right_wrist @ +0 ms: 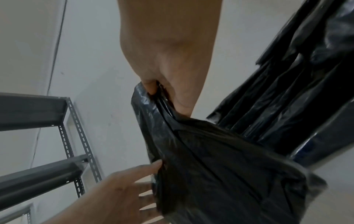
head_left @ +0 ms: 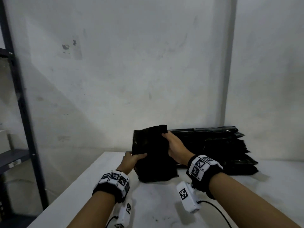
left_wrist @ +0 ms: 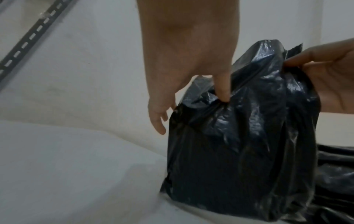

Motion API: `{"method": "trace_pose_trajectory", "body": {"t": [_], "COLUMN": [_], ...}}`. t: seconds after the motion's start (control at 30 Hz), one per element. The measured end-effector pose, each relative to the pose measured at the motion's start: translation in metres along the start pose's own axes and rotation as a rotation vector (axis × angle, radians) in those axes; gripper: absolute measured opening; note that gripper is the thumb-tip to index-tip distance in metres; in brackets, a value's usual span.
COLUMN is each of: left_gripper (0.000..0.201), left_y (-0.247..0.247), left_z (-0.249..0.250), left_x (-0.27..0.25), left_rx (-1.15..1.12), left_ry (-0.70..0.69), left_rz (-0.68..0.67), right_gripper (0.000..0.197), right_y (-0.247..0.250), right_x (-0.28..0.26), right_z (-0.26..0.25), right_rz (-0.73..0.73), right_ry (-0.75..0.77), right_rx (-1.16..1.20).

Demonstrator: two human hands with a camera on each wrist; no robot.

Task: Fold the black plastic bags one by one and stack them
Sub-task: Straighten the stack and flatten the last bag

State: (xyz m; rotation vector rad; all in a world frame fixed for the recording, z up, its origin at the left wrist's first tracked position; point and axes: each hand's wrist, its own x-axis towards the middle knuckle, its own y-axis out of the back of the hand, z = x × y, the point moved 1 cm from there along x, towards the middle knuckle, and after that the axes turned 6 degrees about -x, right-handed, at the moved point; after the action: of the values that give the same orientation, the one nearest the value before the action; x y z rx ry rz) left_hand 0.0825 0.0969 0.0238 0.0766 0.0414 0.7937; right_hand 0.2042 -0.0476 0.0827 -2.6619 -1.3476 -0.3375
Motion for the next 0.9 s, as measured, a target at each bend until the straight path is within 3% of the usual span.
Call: {"method": "trace_pose_trajectory", "body": {"t": [0.07, 0.1, 0.27, 0.4, 0.53, 0.63, 0.77, 0.83, 0.9], "left_gripper": [0.039, 0.030, 0.049, 0.047, 0.037, 0.028, 0.041, 0.023, 0.025], "left_y": [-0.025, -0.039, -0.080, -0.106, -0.122, -0.129, -0.136, -0.141, -0.148], "left_z": [0.016, 0.024, 0.020, 0.014, 0.008, 0.007, -0.004, -0.009, -0.010], "left_x": [-0.026, -0.041, -0.076, -0.110, -0.130, -0.132, -0.122, -0.116, -0.111], "left_rx": [-0.154, -0.201, -0.309, -0.325, -0.387, -0.278, -0.030, -0.090, -0.077], "left_ry": [-0.055, -0.059, -0.070, 0.012, 0.226, 0.380, 0.489, 0.418, 0.289], "left_rz": [-0.168, -0.226, -0.364, -0.473, -0.616, -0.686, -0.645, -0.537, -0.427], "right_gripper": [0.024, 0.023, 0.023, 0.030, 0.033, 0.030, 0.027, 0.029, 0.027], "right_y": [0.019, 0.030, 0.091, 0.135, 0.166, 0.179, 0.192, 0.198, 0.203], "right_x": [-0.021, -0.032, -0.088, -0.137, -0.177, -0.194, -0.200, -0.197, -0.188], "right_z": [-0.012, -0.019, -0.034, -0.037, -0.037, -0.034, -0.014, 0.002, 0.015], "right_rz": [-0.004, 0.001, 0.082, 0.074, -0.015, -0.073, 0.031, 0.078, 0.126], "right_ry": [-0.023, -0.046, -0.149, -0.314, -0.447, -0.555, -0.647, -0.654, -0.646], "right_rx": [-0.004, 0.008, 0.120, 0.131, 0.135, 0.092, 0.028, 0.016, 0.034]}}
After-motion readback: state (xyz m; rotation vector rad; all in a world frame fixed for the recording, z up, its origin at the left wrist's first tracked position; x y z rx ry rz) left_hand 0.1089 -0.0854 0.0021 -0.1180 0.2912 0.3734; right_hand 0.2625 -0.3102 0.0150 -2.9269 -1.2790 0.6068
